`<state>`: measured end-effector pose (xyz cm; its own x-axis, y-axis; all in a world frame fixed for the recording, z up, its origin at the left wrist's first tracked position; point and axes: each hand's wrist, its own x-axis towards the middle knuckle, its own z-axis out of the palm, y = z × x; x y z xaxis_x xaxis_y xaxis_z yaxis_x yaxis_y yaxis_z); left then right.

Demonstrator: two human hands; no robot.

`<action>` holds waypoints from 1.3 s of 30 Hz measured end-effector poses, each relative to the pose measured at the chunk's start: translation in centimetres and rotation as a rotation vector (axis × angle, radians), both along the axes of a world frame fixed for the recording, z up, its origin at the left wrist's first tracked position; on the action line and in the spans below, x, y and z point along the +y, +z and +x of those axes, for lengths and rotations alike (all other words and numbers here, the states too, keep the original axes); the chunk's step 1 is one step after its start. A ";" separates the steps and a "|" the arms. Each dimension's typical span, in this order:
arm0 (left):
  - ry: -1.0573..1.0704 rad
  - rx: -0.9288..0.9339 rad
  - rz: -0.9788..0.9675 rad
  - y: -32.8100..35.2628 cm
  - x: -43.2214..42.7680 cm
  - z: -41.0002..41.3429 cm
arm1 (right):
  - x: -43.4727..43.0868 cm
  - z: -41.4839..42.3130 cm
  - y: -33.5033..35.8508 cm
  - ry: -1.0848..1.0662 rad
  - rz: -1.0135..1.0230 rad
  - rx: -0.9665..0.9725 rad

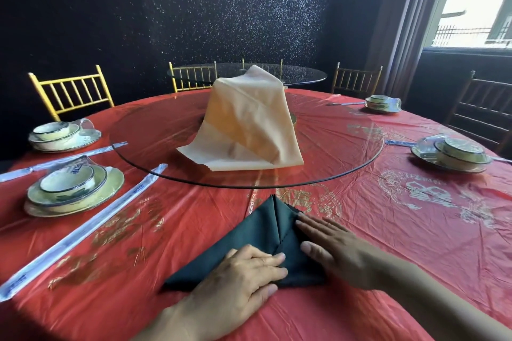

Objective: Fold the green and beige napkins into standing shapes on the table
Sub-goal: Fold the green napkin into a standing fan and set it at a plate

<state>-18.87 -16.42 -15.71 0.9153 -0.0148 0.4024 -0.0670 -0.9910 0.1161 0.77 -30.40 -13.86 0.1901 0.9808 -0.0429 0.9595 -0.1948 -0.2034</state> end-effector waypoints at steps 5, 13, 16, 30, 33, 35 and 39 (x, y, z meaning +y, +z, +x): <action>-0.037 -0.120 0.069 -0.3 0.1 0.1 | 0.0 -0.1 -1.0 0.009 0.000 -0.074; -0.020 -0.104 0.123 -0.9 0.2 -1.2 | -0.5 -2.4 0.0 -0.024 0.305 -0.183; -0.030 -0.071 0.135 -0.7 0.4 -1.1 | -1.6 -4.8 -0.5 0.132 0.408 -0.106; 0.059 0.054 -0.088 0.3 0.8 -4.7 | -1.6 -5.1 -0.9 0.193 0.388 -0.074; 0.191 -0.029 -0.347 1.4 1.4 -4.9 | -1.6 -6.0 -1.4 0.168 0.383 -0.134; 0.392 -0.037 -0.311 2.3 1.8 -4.9 | -1.6 -6.5 -1.6 0.152 0.402 -0.170; 0.772 0.346 -0.168 3.7 2.1 -4.9 | -1.5 -7.4 -1.5 0.121 0.444 -0.180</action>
<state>-23.78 -14.31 -11.97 0.7159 0.6971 0.0396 0.6848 -0.7121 0.1549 -6.64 -31.93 -15.39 0.0398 0.9126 0.4069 0.9975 -0.0122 -0.0700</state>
